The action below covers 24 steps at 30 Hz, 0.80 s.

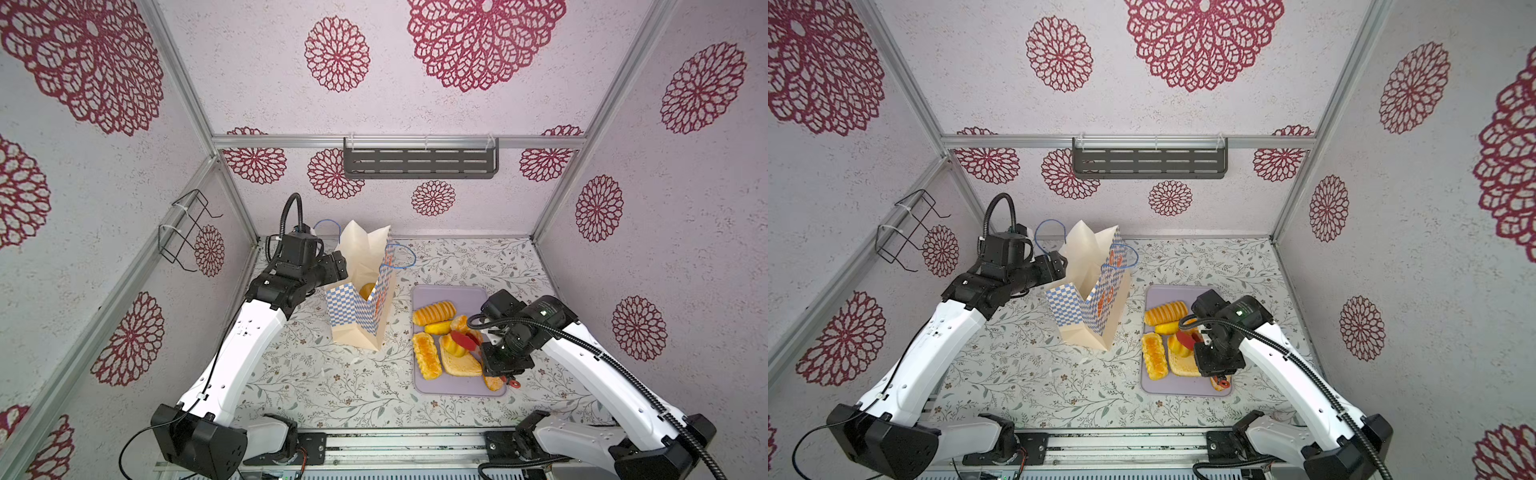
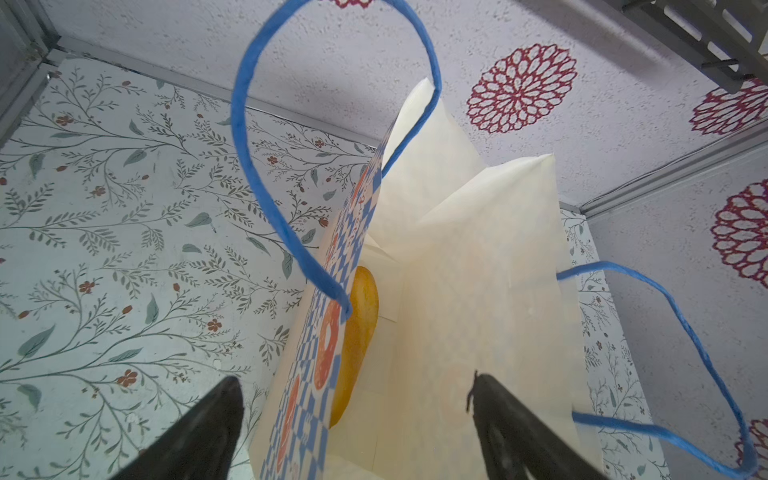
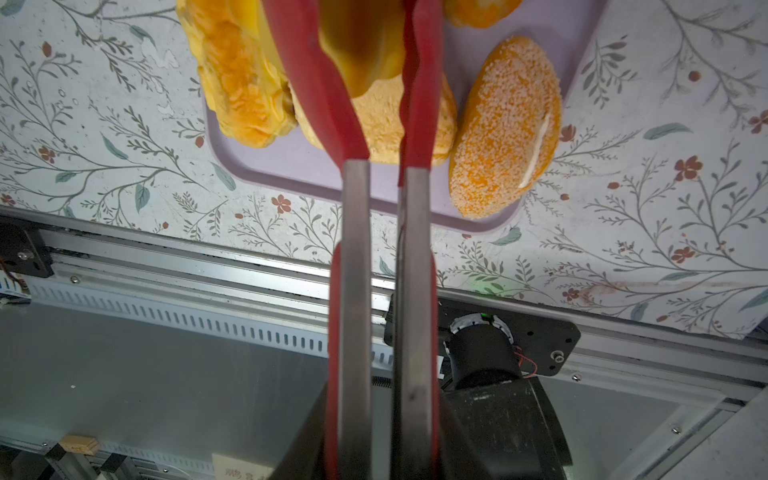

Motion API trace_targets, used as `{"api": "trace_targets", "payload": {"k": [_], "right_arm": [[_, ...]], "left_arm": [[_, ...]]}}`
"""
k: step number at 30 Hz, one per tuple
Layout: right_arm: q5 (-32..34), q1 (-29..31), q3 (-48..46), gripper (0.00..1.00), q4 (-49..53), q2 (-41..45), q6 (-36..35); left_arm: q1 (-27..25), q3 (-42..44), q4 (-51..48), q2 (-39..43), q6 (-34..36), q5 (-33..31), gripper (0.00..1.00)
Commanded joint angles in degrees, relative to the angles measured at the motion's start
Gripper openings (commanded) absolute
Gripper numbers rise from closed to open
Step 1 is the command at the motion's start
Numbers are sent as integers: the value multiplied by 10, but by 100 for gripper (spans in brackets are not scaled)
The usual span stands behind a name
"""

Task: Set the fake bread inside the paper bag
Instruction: 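Squeeze the tongs on a small yellow bun and lift it with the right gripper, then carry the yellow bun in the tongs over the bag opening with the right gripper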

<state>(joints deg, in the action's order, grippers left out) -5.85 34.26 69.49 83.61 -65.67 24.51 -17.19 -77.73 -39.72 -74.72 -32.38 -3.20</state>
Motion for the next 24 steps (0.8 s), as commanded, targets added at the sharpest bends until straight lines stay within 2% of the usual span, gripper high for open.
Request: {"api": "trace_targets", "payload": {"k": [1,15,24], "right_arm": [[15,-3,23,30,0,4,-2],[23,-4,90,30,-1,21,0],[29,-6,210,30,-51,-12,3]], "left_arm": [[4,-5,8,0,3,3,89],[4,-18,1,-4,5,2,90],[5,-21,-9,-10,-1,-4,88]]}}
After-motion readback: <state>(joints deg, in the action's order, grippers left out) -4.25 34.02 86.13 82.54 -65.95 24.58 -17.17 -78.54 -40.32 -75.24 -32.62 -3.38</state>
